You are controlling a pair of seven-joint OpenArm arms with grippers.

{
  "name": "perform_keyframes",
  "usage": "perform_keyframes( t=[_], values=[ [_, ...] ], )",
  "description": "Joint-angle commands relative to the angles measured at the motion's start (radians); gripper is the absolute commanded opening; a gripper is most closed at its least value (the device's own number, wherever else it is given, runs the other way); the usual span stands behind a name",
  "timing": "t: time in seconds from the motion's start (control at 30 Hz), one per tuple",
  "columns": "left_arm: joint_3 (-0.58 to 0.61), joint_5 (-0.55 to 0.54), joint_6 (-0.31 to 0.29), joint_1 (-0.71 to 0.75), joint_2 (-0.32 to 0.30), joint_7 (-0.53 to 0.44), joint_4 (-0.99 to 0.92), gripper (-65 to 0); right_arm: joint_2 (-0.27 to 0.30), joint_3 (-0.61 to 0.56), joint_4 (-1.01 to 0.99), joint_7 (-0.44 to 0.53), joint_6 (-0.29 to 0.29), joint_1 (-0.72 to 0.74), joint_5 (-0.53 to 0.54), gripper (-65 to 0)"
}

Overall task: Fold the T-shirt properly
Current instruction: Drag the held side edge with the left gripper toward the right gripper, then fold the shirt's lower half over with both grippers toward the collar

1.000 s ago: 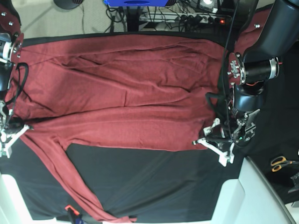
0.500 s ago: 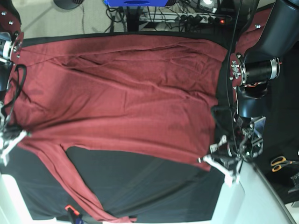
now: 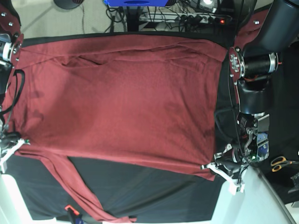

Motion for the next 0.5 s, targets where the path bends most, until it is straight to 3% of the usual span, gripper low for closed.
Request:
perform_keyframes(
  t=[0.0, 0.27, 0.47],
  values=[
    [-0.002, -0.011, -0.003, -0.031, -0.007, -0.019, 0.022, -65.0, 0.021, 0.002, 0.014, 0.022, -0.006, 0.029, 0.006, -64.8],
    [-0.004, -0.012, -0.003, 0.026, -0.005, -0.019, 0.025, -65.0, 0.019, 0.002, 0.009, 0.021, -0.006, 0.023, 0.006, -64.8],
    [-0.004, -0.012, -0.003, 0.116, 0.001, 0.011, 0.147, -65.0, 0.019, 0.002, 0.009, 0.016, -0.006, -0.012, 0.005, -64.8]
  ],
)
